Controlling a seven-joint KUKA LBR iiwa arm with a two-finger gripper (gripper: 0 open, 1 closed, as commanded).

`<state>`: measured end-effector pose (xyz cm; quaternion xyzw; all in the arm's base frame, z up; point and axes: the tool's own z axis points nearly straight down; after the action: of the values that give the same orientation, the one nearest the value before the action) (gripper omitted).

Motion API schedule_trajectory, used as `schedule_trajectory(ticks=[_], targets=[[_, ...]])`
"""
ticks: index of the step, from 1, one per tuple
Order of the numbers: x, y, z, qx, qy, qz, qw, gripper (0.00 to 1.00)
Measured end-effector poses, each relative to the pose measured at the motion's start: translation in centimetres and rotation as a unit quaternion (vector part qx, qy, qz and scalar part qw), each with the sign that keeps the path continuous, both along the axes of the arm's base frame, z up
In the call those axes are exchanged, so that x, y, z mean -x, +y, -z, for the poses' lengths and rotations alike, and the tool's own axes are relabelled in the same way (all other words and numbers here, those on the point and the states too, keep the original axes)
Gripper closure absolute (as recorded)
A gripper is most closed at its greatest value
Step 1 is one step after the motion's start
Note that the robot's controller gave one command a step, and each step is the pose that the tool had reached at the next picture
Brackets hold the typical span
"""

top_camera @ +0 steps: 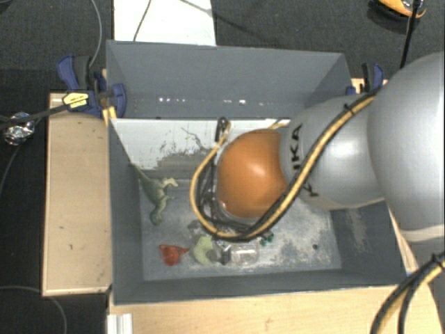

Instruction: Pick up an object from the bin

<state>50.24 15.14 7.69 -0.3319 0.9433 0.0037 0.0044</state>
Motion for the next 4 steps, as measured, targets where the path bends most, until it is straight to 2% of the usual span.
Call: schedule_trajectory(ticks=[4], targets=[[0.0,0.0,-3.4,0.0,-0.0002,0.003,1.0,1.0]])
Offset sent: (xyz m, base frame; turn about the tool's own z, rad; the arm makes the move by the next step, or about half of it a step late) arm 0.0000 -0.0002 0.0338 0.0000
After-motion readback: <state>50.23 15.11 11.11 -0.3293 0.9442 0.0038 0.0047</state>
